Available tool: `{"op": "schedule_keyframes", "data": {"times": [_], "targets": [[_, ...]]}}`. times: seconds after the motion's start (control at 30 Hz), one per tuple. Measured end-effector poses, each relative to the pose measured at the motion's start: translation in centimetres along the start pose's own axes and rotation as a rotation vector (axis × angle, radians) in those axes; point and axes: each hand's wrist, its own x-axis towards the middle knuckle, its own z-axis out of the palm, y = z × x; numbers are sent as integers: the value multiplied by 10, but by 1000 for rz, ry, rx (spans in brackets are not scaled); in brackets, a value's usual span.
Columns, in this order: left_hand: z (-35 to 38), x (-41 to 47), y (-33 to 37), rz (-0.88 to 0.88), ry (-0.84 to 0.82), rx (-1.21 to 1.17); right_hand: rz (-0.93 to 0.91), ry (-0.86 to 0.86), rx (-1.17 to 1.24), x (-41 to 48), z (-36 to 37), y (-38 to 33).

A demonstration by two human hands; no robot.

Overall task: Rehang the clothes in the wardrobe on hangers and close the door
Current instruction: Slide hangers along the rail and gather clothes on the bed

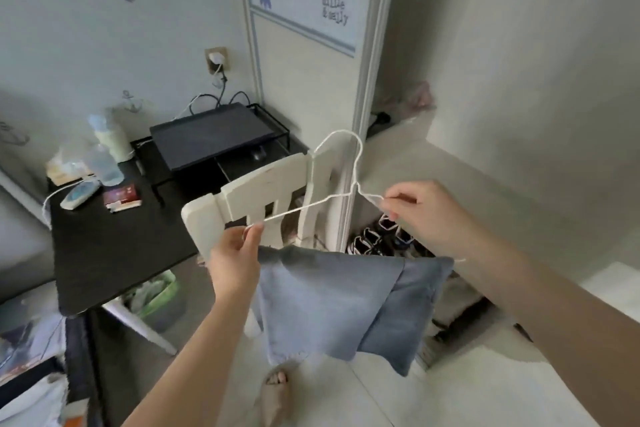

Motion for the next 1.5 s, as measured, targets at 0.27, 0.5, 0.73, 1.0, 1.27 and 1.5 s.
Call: {"op": "schedule_keyframes", "data": {"times": [0.27, 0.5, 0.73, 1.0, 1.27, 1.5], "targets": [[146, 48, 108, 245, -329, -77, 48, 91, 78, 43, -108, -3], [239, 101, 227, 492, -622, -50, 189, 183, 434, 82, -196, -29], [289, 142, 339, 701, -1056, -10, 203, 267, 862, 134, -268, -45], [279, 163, 457, 935, -1159, -35, 80, 299, 976, 202, -333, -61], [280, 172, 540, 1035, -1242, 64, -1, 255, 902, 283, -410, -88], [305, 188, 622, 1323, -714, 100, -149, 132, 821, 347, -503, -114]]}}
